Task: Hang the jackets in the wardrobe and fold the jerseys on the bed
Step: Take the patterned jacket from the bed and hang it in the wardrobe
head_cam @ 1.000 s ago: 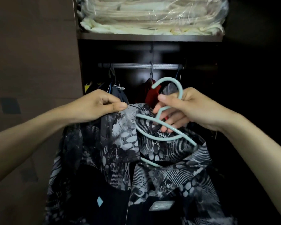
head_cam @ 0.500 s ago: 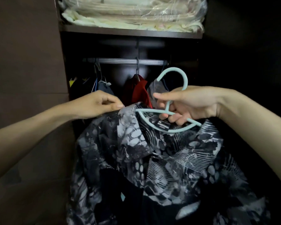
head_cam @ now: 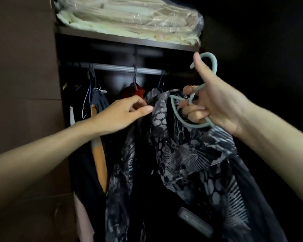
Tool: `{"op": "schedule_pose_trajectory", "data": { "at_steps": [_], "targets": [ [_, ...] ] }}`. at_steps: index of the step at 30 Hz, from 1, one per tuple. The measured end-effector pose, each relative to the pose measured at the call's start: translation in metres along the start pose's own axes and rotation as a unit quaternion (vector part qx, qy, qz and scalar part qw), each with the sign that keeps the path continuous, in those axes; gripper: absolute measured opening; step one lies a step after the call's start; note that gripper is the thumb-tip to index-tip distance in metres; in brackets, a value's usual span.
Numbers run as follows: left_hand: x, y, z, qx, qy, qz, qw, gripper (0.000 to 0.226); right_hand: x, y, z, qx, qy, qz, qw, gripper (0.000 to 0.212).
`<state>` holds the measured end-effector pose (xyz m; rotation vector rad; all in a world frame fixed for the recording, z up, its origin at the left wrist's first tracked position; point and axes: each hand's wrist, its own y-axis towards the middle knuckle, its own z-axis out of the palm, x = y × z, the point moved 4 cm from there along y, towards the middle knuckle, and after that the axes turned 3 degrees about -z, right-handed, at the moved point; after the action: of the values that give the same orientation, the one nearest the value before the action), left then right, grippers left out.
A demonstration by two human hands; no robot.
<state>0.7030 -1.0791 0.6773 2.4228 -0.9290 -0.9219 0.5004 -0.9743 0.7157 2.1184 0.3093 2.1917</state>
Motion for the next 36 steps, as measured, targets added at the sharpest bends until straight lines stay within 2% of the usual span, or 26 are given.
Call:
{"op": "schedule_pose_trajectory", "data": {
  "at_steps": [6, 12, 14, 18, 22, 27, 32, 34, 36],
  "targets": [
    [0.011, -0.008, -0.009, -0.010, 0.040, -0.033, 0.999, 0.034, -0.005, 0.014, 0.031, -0.038, 0.062, -0.099, 0.992, 0.063],
    [0.048, -0.010, -0.027, -0.044, 0.000, -0.136, 0.990, 0.035, -0.041, 0.078, 0.081, -0.014, 0.053, -0.098, 0.994, 0.054],
    [0.065, -0.008, -0.028, -0.047, -0.012, -0.180, 0.983, 0.039, -0.056, 0.107, 0.094, -0.025, 0.055, -0.093, 0.994, 0.053],
    [0.082, 0.003, -0.024, -0.060, -0.053, -0.233, 0.969, 0.062, -0.076, 0.180, 0.102, -0.046, 0.073, -0.080, 0.993, 0.053],
    [0.112, 0.022, -0.016, -0.073, -0.012, -0.261, 0.963, 0.065, -0.081, 0.262, 0.099, -0.060, 0.041, -0.092, 0.993, 0.049],
    [0.148, 0.049, -0.014, -0.071, -0.014, -0.313, 0.947, 0.071, -0.064, 0.357, 0.102, -0.068, 0.027, -0.122, 0.990, 0.047],
    [0.158, 0.068, -0.016, -0.085, 0.049, -0.314, 0.944, 0.075, -0.062, 0.436, 0.111, -0.041, -0.029, -0.128, 0.991, 0.053],
    [0.160, 0.067, -0.019, -0.089, 0.102, -0.316, 0.939, 0.073, -0.070, 0.458, 0.112, -0.023, -0.030, -0.131, 0.991, 0.047],
    [0.162, 0.064, -0.021, -0.092, 0.133, -0.319, 0.934, 0.067, -0.074, 0.475, 0.114, 0.002, -0.041, -0.131, 0.990, 0.032]
  ]
}}
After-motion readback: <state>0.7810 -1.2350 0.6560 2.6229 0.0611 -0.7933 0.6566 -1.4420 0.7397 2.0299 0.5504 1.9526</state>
